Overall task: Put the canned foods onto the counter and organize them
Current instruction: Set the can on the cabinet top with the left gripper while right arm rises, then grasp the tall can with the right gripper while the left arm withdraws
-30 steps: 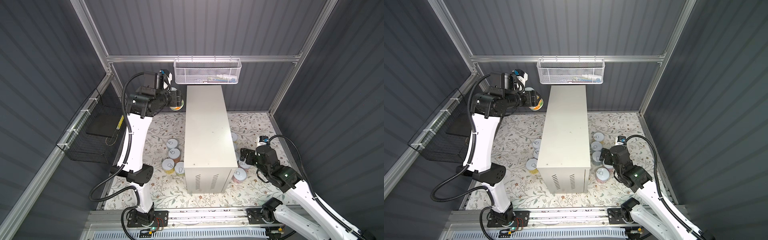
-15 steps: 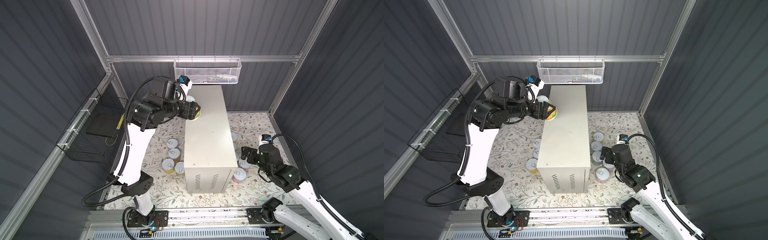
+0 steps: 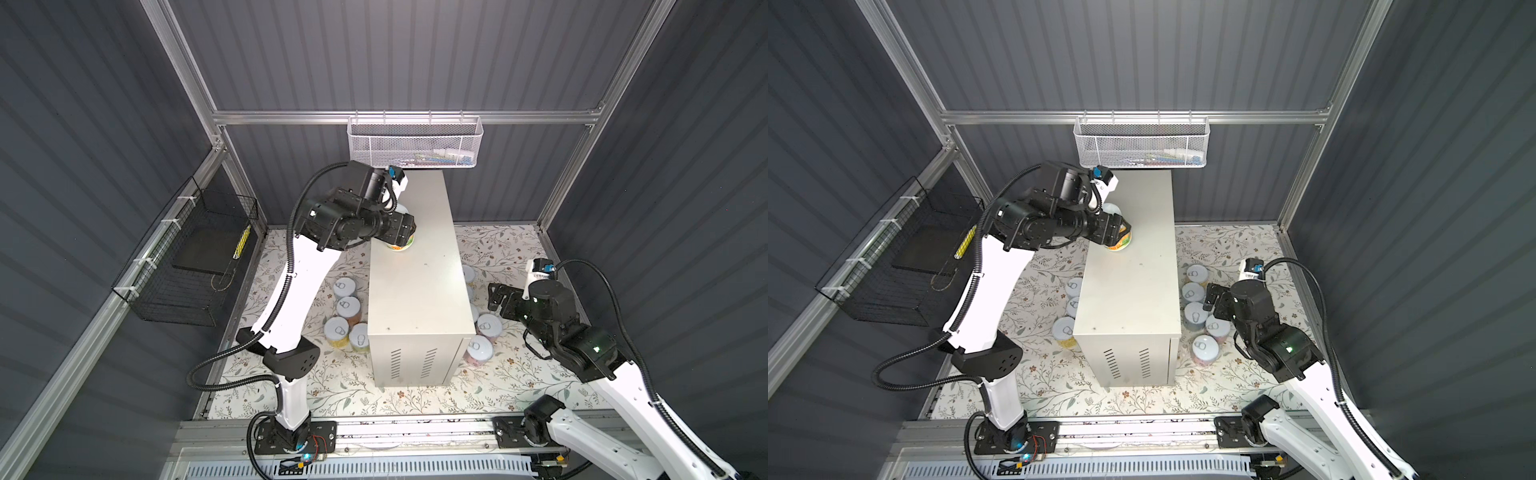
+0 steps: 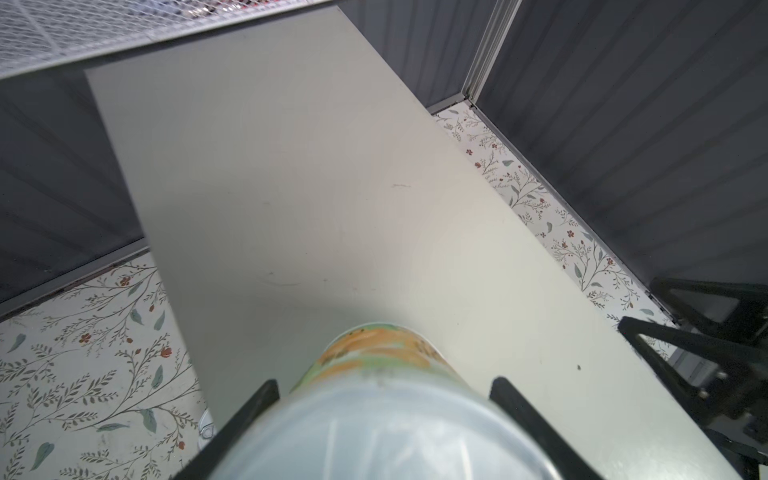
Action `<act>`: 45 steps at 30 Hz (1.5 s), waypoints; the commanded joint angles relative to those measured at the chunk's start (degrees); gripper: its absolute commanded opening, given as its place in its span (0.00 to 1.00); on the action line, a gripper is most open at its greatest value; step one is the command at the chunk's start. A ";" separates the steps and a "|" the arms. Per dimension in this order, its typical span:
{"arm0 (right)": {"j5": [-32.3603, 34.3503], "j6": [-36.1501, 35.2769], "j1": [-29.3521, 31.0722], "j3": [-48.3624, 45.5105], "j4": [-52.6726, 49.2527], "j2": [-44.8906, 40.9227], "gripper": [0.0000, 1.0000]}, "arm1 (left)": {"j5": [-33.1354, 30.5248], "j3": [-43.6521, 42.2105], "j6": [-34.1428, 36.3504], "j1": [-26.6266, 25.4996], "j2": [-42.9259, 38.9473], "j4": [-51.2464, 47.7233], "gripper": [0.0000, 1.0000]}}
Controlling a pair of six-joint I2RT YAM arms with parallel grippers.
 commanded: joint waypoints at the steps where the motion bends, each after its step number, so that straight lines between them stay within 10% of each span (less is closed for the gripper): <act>1: 0.22 -2.32 -0.17 3.36 -0.45 0.64 0.99 | -0.90 2.29 0.85 -0.28 0.11 2.80 0.00; 4: -0.58 -3.31 -0.12 5.47 0.83 1.31 0.99 | -0.91 2.23 0.59 -0.28 0.53 3.50 0.00; 15: -6.54 -6.43 0.46 13.35 5.44 7.85 0.99 | 2.87 6.11 0.75 -0.28 3.82 6.33 0.99; 24: -11.14 -9.32 2.15 20.25 6.04 12.78 0.95 | 1.41 6.59 1.89 -0.23 3.42 11.22 1.00; 36: -12.27 -16.52 14.39 31.40 4.10 22.82 0.91 | -15.90 -11.63 5.67 3.15 -15.30 23.35 0.99; 45: -12.14 -20.54 16.56 39.36 5.15 33.16 0.94 | -9.53 -33.29 -1.53 9.48 -25.41 29.01 0.97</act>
